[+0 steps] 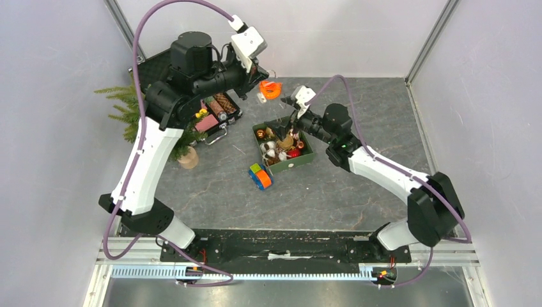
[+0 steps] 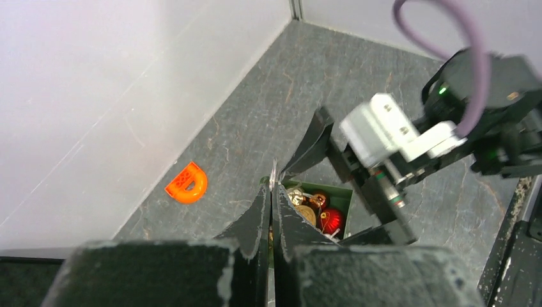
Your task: Decorate the small christmas tree
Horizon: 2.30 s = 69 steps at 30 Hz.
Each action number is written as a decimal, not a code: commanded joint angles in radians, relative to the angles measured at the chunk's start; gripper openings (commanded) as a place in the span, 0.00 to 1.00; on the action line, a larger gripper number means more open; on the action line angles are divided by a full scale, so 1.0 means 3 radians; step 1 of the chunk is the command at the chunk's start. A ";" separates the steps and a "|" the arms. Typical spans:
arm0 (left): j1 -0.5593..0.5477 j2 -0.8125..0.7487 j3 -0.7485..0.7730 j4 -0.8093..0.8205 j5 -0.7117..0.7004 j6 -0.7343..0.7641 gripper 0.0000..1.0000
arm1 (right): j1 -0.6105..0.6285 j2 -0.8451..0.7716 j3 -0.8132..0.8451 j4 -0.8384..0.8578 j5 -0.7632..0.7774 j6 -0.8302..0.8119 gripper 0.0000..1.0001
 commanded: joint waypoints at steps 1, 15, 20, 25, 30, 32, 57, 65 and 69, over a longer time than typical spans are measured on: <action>-0.0011 -0.0176 0.0226 0.0139 -0.0064 -0.0247 0.02 | 0.0059 0.0281 0.0170 0.0377 0.0083 0.0067 0.98; -0.0011 -0.0504 0.0529 0.0086 -0.0092 -0.0256 0.02 | 0.0013 0.0851 0.0220 0.0442 0.0458 -0.0183 0.72; -0.0003 -0.0625 0.0477 0.0065 -0.0327 -0.0137 0.02 | -0.0109 0.0740 0.0201 0.0471 0.0634 0.0012 0.07; -0.0006 -0.0723 0.0223 0.0079 -0.0663 -0.0019 0.02 | -0.0297 0.0430 0.0508 0.0152 0.0838 0.0020 0.00; -0.0001 -0.0830 -0.0039 0.0135 -0.0953 0.0040 0.02 | -0.0365 0.0235 0.1277 -0.0237 0.0698 -0.0010 0.00; -0.0003 -0.0874 -0.0116 0.0161 -0.1037 0.0078 0.02 | -0.0374 0.0198 0.1614 -0.0290 0.0601 0.0043 0.00; -0.0003 -0.1494 -0.2250 0.0124 0.0544 0.0389 0.02 | -0.0356 -0.0514 0.1973 -0.0350 -0.0450 0.0106 0.00; -0.0054 -0.1408 -0.2511 -0.0161 0.1642 0.0450 0.02 | -0.0334 -0.0854 0.1106 -0.0386 -0.0985 0.0094 0.00; -0.0187 -0.1402 -0.2615 -0.0269 0.1862 0.0629 0.47 | -0.0325 -0.0905 0.0926 -0.0459 -0.1005 0.0048 0.00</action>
